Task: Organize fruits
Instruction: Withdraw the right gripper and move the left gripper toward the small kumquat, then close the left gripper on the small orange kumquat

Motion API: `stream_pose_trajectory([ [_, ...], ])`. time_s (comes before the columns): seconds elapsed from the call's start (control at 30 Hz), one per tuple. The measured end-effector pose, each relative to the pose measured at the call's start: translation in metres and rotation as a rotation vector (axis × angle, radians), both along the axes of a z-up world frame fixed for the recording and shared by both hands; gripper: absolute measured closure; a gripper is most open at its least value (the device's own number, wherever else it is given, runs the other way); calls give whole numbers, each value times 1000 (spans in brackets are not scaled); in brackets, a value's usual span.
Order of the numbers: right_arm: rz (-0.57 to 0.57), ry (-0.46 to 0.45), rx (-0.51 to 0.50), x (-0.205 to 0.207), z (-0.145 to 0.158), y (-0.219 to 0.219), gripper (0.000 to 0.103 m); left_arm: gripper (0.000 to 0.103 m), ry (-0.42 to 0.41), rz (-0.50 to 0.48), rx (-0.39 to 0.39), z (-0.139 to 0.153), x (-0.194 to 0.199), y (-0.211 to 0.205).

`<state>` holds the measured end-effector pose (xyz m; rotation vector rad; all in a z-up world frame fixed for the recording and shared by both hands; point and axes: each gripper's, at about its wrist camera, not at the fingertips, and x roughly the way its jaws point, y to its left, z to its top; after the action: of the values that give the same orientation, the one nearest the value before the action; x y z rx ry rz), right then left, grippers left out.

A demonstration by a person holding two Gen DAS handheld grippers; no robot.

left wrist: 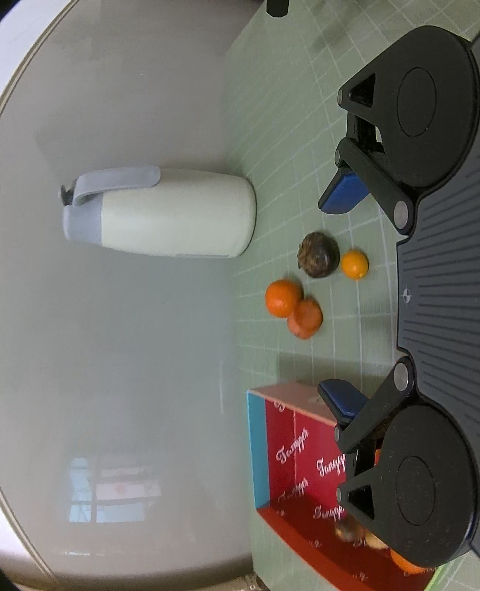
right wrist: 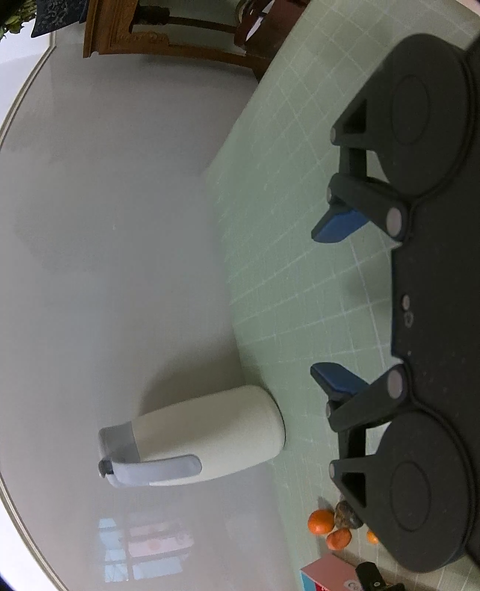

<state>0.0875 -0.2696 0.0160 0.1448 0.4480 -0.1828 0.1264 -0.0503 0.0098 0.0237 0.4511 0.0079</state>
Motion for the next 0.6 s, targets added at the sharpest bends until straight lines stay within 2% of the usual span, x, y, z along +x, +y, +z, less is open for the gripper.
stream_pose_trajectory([
  [0.37,-67,20,1,10,-8,-20,32,9,67,13,-6,-19,23,-13],
  [0.4,-71,22,0,10,-9,-22,32,10,68,15,-9,-20,24,-14],
  [0.47,-75,26,-3,10,-10,-25,32,20,79,13,-15,-22,27,-15],
  [0.6,-78,34,-14,13,-14,-29,32,26,128,3,-21,-30,39,-20],
])
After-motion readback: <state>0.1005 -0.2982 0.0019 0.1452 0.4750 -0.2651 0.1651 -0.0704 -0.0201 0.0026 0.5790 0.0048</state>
